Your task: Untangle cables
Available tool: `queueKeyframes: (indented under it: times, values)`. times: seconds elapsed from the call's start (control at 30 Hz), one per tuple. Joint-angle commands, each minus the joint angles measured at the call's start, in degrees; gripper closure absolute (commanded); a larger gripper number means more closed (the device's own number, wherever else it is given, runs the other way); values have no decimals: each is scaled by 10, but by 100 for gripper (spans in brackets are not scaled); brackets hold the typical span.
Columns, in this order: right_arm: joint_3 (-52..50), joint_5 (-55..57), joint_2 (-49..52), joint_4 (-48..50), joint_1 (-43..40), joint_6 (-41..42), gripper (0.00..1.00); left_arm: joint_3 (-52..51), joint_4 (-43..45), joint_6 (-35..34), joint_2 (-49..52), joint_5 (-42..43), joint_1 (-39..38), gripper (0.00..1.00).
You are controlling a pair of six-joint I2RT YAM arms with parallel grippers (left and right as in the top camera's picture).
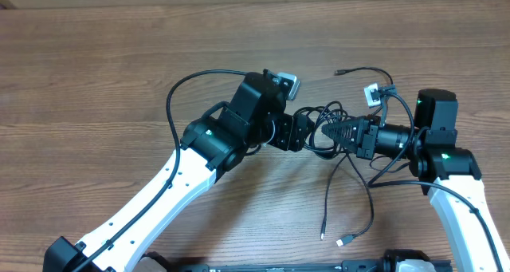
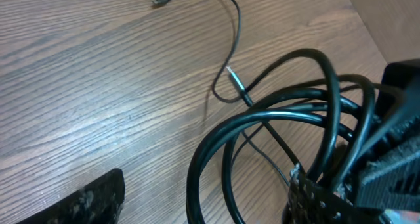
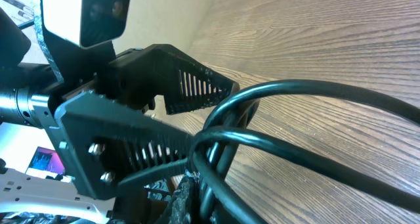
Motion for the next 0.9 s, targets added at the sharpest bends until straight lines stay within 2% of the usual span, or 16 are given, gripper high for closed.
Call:
queueKeyframes:
  times: [0.0, 0.33, 0.57, 0.77, 0.87]
  values:
    - [3, -25, -1, 9, -1, -1, 96, 7, 2, 40, -2, 45, -8, 17]
    - [3, -25, -1, 11, -1, -1, 96, 7, -1, 87, -2, 60, -9, 6]
    - [3, -25, -1, 8, -1, -1, 96, 7, -2, 118, -2, 54, -9, 2]
    - [3, -25, -1, 7, -1, -1, 96, 7, -16, 129, -2, -4, -9, 1]
    - [3, -24, -1, 7, -1, -1, 96, 7, -16, 142, -2, -4, -9, 0]
